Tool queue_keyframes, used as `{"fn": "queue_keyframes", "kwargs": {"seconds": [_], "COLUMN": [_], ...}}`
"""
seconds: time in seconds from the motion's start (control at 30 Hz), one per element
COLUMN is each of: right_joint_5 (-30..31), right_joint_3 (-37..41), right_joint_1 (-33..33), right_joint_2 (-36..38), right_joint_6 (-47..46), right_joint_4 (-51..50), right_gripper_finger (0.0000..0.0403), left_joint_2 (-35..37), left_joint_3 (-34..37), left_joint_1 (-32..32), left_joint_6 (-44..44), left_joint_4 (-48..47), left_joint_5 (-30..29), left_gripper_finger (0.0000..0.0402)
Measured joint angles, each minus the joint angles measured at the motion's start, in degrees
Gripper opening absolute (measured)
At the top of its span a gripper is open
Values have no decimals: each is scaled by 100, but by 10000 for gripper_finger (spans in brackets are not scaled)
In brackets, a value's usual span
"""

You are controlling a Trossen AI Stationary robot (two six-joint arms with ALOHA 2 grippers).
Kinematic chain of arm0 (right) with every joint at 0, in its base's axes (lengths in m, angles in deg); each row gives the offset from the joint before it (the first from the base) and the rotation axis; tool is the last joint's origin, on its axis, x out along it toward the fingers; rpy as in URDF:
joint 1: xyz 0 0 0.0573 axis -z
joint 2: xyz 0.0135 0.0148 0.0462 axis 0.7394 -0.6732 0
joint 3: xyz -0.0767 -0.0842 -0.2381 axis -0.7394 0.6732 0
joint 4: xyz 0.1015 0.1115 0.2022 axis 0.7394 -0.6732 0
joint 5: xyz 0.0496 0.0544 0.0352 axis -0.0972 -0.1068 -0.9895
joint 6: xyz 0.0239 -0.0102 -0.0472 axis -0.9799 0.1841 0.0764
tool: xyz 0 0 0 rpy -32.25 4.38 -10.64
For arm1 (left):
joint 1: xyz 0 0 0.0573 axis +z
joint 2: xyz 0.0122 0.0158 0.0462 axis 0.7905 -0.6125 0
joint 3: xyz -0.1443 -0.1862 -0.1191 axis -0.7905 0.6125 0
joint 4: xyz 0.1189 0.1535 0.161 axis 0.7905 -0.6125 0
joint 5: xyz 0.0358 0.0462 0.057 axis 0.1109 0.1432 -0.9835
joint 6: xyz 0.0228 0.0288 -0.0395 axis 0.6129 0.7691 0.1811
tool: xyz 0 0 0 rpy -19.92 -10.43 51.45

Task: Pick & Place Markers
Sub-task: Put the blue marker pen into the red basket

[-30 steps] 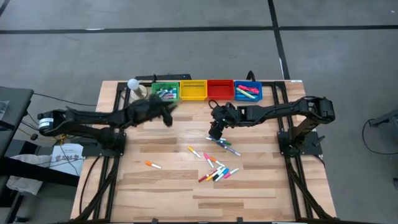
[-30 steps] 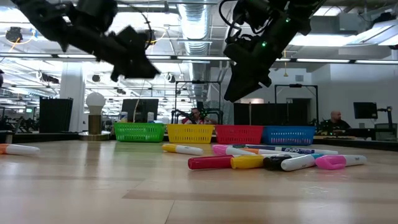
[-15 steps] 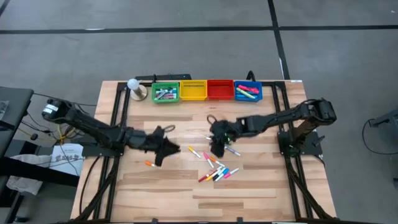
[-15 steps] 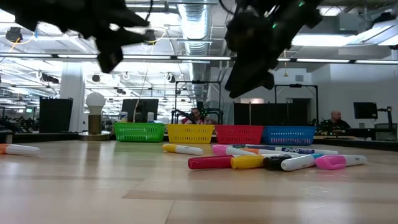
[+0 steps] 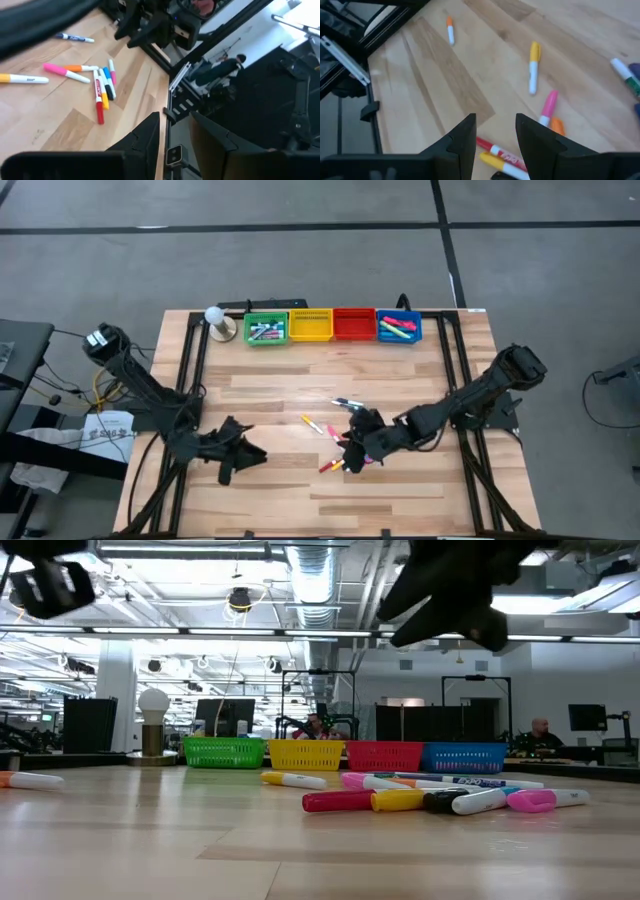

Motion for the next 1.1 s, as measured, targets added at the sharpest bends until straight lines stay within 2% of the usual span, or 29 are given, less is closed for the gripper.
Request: {"fn": "queue_keyframes", "kwargs": {"seconds": [0.23,0.53,0.63,0.87,1.1], "right_joint_5": [-32,-44,-40,-22,-27], "right_joint_3": [0,0,0,0,0], "right_joint_1": [-302,-273,-214,46,229], "right_joint_2": [0,0,0,2,2], "right_joint_6": [236,1262,1258,1248,1356], "right_joint_4": [387,388,328,-596,-1197], "right_gripper_finger": [127,127,127,127,127], "left_joint_2": [-202,-1257,-1652,-2212,-2288], "left_joint_3": [0,-6,-100,-531,-599], "left_joint_1": [-498,-451,-448,-450,-448], "left_joint_6": [-126,-151,-151,-149,-149], "left_joint_4": [203,1582,2014,2190,2190], "left_joint_5": [-865,-1058,-1310,-1368,-1373], "left_gripper_finger": [104,104,104,104,104]}}
